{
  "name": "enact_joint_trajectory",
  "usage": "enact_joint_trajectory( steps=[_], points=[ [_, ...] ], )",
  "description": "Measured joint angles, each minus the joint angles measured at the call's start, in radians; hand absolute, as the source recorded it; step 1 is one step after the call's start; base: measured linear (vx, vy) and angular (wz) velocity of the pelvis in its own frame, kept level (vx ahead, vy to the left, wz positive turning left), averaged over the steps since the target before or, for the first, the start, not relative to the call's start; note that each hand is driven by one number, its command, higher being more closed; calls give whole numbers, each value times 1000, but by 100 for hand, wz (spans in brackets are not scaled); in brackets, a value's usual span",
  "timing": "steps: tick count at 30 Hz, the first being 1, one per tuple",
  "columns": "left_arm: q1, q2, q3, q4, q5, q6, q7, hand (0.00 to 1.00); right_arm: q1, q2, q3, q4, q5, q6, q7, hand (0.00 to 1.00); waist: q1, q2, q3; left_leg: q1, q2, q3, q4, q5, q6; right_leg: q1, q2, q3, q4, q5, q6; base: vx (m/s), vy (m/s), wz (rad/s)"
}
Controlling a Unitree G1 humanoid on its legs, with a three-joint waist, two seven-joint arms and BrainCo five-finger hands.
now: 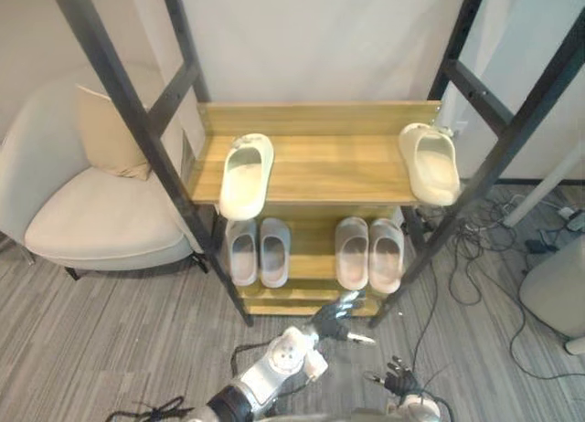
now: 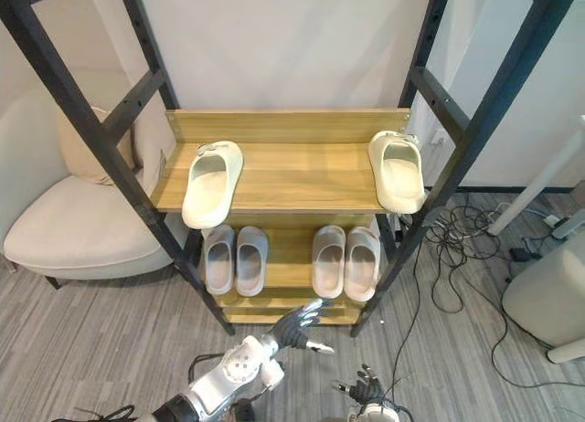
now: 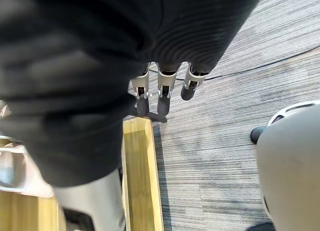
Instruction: Organize the slippers on the shoe rack
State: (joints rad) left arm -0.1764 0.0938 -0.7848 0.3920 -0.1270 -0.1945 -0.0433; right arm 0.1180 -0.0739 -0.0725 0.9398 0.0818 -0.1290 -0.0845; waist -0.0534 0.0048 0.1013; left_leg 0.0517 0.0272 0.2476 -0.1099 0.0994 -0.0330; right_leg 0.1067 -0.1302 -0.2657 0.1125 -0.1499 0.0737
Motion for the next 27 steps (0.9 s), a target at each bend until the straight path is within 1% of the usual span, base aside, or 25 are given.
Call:
enact_joint_trajectory(
  steps=[2,4,8,10,17,18,23,25,27],
  points=[
    [-50,2,10,-37,-6,-4,5,0,0,-4,8,-2,0,0,1,0,-1,0,-1,-1,0,1,0,-2,0,1,4,2,-9,1,-2,30,-14,-5],
    [-91,4,50,-79,-12,-11,26,0,0,-5,9,-5,0,-1,2,0,-5,-1,-1,-3,1,1,0,-4,0,1,7,3,-16,3,-4,33,-15,-4],
    [-174,25,170,-164,-15,-25,69,0,0,-14,21,-8,-1,-4,6,0,-10,-2,-2,1,2,-3,0,-7,-3,12,11,4,-35,8,-7,31,-14,-3],
    [-222,50,231,-188,-31,-38,99,0,0,-16,30,-8,-1,-4,9,0,-13,-3,-2,8,2,-3,0,-12,-6,29,13,4,-50,15,-9,32,-6,-3],
    [-334,105,420,-181,-32,-41,175,0,-3,-18,37,-13,-1,-4,44,0,-20,-7,0,12,3,0,0,-15,-9,37,14,8,-70,24,-10,3,2,-4],
    [-350,114,437,-180,-32,-41,178,0,-4,-18,37,-14,-1,-4,46,0,-21,-9,1,12,3,1,0,-15,-9,37,15,9,-72,26,-10,-12,5,-5],
    [-455,188,534,-108,-32,-40,213,0,-9,-18,37,-23,0,-4,60,0,-22,-18,4,12,9,16,0,-21,-12,34,21,23,-89,40,-13,-27,11,-11],
    [-492,231,572,-60,-31,-38,218,0,-7,-18,36,-23,0,-4,68,0,-29,-20,5,12,9,18,0,-22,-12,33,21,26,-98,43,-13,-25,11,-6],
    [-511,276,587,-33,-29,-34,218,0,-7,-18,35,-23,1,-4,71,0,-32,-20,5,11,9,20,0,-24,-12,32,21,28,-101,44,-13,-7,4,-2]
  ],
)
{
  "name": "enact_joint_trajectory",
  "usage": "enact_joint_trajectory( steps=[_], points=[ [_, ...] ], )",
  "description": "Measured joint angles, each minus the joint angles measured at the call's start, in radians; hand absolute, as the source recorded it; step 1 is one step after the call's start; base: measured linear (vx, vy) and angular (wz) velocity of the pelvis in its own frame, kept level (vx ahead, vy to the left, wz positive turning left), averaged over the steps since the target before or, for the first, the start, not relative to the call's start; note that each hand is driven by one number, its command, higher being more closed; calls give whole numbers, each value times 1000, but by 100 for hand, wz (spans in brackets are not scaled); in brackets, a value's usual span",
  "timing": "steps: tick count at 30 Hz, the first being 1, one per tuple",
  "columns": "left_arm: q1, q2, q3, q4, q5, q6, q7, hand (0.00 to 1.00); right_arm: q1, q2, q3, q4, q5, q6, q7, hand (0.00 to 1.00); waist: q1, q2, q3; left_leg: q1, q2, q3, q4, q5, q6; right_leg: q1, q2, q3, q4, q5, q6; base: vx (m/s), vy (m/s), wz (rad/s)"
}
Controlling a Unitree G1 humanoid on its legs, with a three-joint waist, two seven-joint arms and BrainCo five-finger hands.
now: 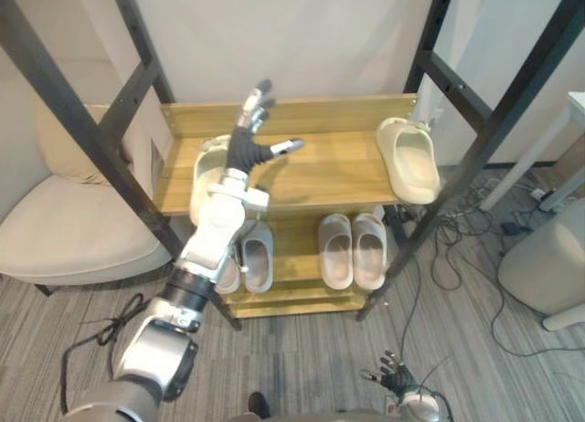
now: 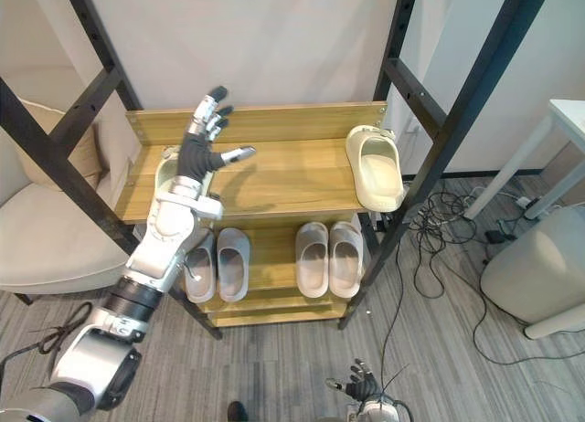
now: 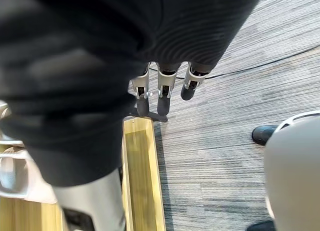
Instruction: Organize the slippers on the shoe rack
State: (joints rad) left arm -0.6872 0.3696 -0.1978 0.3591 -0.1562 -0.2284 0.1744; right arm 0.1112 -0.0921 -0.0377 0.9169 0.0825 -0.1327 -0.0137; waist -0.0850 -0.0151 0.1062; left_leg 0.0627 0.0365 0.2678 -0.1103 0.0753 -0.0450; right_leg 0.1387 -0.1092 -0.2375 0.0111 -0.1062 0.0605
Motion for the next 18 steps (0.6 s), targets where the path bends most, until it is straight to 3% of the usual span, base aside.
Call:
enact_joint_trajectory(
  steps=[7,18],
  points=[
    [-48,130,35,67,40,22,0,0,14,5,-30,0,0,0,14,0,0,0,0,-16,1,1,6,-2,-2,-13,3,5,-1,1,-1,4,0,0],
    [-65,162,66,99,87,43,-2,0,18,1,-37,-2,5,0,24,0,1,9,5,-17,0,-5,0,-2,-2,-15,3,4,0,1,-2,-6,1,0]
  ],
)
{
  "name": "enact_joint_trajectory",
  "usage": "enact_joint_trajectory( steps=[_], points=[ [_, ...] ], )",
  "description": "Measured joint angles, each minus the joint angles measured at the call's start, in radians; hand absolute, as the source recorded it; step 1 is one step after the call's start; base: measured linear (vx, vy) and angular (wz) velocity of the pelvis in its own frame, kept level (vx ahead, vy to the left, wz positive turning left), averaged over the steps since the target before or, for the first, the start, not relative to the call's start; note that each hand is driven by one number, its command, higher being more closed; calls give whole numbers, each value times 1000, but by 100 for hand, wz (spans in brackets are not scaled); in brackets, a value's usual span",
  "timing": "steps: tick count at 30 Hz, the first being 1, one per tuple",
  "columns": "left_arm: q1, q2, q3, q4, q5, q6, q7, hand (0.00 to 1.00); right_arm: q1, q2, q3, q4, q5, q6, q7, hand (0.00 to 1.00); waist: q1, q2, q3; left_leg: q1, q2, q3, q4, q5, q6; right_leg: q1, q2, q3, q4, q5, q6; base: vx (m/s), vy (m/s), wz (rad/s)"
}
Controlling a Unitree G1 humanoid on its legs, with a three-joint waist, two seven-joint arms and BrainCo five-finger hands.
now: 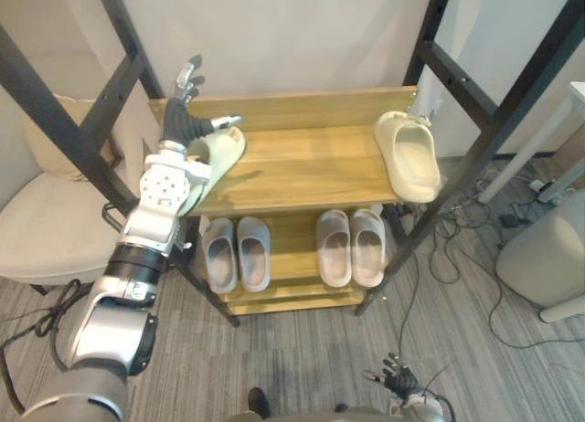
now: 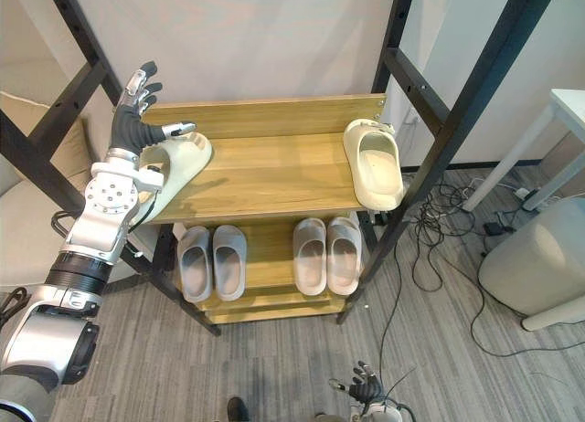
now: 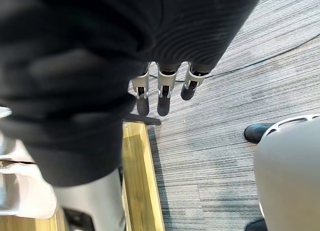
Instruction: Organize the slippers on the shoe rack
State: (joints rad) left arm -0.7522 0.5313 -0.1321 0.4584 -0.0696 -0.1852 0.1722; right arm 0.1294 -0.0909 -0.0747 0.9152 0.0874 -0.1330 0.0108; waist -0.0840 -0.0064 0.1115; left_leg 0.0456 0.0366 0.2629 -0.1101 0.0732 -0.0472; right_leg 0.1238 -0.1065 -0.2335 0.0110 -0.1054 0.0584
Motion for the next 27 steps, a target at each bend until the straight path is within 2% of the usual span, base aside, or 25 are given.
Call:
enact_joint_trajectory(
  steps=[5,9,14,27],
  points=[
    [-26,16,2,35,89,13,-1,0,0,-3,0,-2,0,0,1,0,2,4,2,-6,-1,-12,0,0,0,0,0,-9,0,-1,-1,-11,1,6],
    [-42,65,1,87,150,38,-3,0,0,-8,0,-7,0,-1,1,0,3,9,6,-10,-2,-14,1,0,0,-2,0,-10,-1,-1,-1,0,0,0],
    [-43,103,2,117,240,47,-3,0,0,-10,0,-8,0,-2,2,0,3,11,8,-10,-2,-15,5,0,0,-2,1,-10,-3,-1,-1,0,0,0],
    [-57,132,-7,145,513,90,-2,0,28,-23,9,-37,2,-15,10,0,2,18,12,-9,-2,-19,6,0,0,-2,1,-10,1,-3,-3,0,0,0]
  ],
)
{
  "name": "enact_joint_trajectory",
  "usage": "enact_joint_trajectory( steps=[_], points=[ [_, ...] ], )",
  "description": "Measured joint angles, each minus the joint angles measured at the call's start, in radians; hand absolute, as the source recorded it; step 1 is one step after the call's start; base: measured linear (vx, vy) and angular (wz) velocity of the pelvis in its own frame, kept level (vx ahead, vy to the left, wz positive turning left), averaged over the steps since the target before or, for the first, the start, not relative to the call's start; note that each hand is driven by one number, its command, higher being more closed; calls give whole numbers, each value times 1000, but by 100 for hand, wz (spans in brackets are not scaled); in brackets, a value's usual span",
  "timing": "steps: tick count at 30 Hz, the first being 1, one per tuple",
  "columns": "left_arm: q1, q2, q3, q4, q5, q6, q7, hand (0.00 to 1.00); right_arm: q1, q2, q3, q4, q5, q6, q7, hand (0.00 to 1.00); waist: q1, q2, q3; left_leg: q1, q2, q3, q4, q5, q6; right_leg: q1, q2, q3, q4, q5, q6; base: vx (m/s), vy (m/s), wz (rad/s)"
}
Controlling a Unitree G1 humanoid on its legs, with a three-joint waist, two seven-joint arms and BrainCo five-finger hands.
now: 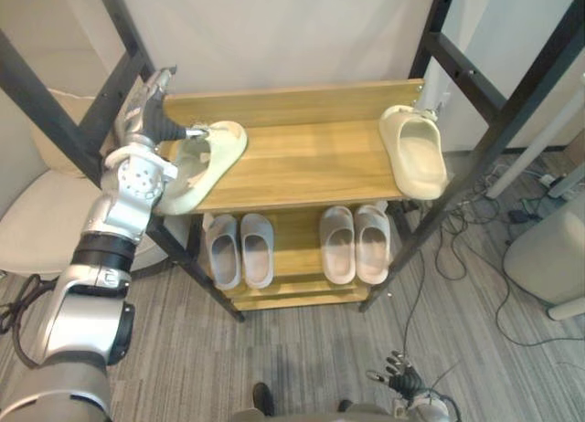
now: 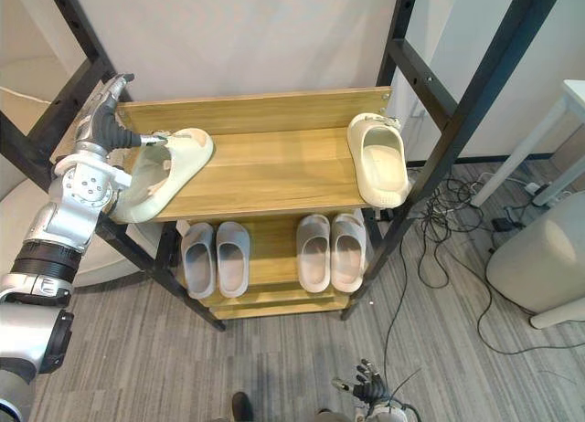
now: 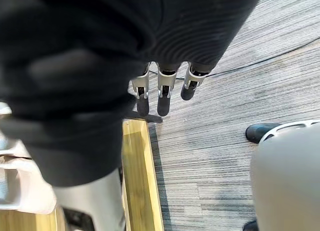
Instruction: Organize the slippers on the shoe rack
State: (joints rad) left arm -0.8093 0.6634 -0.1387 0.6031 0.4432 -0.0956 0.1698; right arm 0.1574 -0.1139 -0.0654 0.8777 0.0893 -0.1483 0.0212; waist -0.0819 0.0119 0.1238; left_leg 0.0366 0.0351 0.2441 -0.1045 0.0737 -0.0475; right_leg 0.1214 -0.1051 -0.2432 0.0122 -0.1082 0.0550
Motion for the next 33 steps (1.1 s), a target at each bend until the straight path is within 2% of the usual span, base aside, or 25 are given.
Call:
enact_joint_trajectory(
  steps=[5,17,28,33],
  points=[
    [0,32,-18,0,110,3,0,0,0,-6,13,0,0,-5,0,0,-2,3,2,0,2,0,0,0,0,-2,2,3,1,-1,-2,0,0,-1],
    [0,68,-39,0,296,25,1,0,1,-16,30,-4,1,-22,-1,0,-4,8,7,0,7,8,0,0,0,-18,2,17,18,-5,-4,-2,1,-3],
    [5,71,-36,-1,320,63,1,0,9,-13,31,-40,1,-22,-2,0,-8,1,31,-10,8,23,0,-2,-2,-35,3,34,19,-4,-4,-3,4,-3],
    [20,31,-36,-2,317,71,1,0,8,-13,31,-40,7,-22,-2,0,-12,0,34,-15,8,24,0,-2,-2,-39,3,34,19,-4,-4,0,0,0]
  ],
)
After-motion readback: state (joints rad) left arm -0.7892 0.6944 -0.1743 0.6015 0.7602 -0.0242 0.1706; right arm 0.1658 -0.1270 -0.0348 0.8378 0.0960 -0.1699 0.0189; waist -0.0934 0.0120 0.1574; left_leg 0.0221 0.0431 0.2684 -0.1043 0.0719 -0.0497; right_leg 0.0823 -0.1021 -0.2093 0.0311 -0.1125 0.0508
